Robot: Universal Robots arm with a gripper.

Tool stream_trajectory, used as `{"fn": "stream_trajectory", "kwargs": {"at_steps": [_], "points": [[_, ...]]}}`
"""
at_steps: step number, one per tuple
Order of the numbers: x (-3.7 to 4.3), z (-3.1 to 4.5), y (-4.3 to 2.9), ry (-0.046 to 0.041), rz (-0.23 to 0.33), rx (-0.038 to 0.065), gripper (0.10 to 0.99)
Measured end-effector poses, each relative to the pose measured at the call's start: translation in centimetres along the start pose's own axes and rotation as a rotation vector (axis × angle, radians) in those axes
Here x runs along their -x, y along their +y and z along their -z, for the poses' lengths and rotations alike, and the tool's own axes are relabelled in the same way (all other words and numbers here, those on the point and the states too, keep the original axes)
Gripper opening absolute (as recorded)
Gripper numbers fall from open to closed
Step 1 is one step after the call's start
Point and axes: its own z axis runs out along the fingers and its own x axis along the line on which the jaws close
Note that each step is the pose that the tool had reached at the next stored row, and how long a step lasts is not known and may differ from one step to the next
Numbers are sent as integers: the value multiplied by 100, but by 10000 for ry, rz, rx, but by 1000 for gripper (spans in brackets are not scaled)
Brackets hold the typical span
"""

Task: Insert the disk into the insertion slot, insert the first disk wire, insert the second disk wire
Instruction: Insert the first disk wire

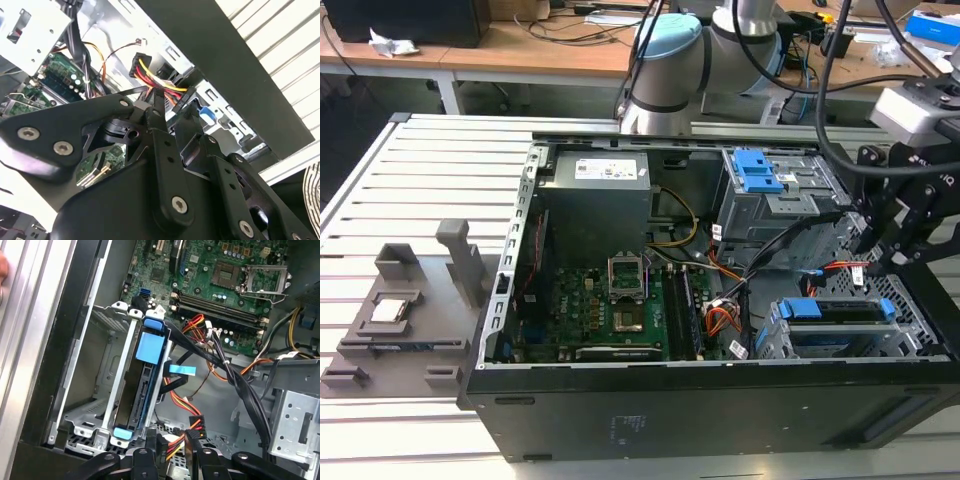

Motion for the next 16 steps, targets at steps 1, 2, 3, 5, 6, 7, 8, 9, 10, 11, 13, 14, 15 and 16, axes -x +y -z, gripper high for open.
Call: {"fn": "stream_trajectory", "kwargs": {"at_steps": [1,2,3,5,6,7,8,9,10,11,13,14,15,16], "points": [[2,-6,-12,74,0,19,361],[4,-10,-22,135,-2,36,361],[6,-18,-36,205,-3,55,361],[7,-47,-48,274,-8,74,361],[7,-51,-48,278,-8,75,361],[7,-51,-49,285,-7,77,361],[7,-51,-49,286,-7,77,361],[7,-52,-49,284,-7,77,361],[7,-52,-49,285,-7,77,361],[7,-52,-49,286,-7,77,349],[7,-51,-48,292,-8,80,216],[7,-52,-48,290,-8,79,180],[7,-52,-49,288,-7,78,180],[7,-52,-49,289,-8,78,180]]}}
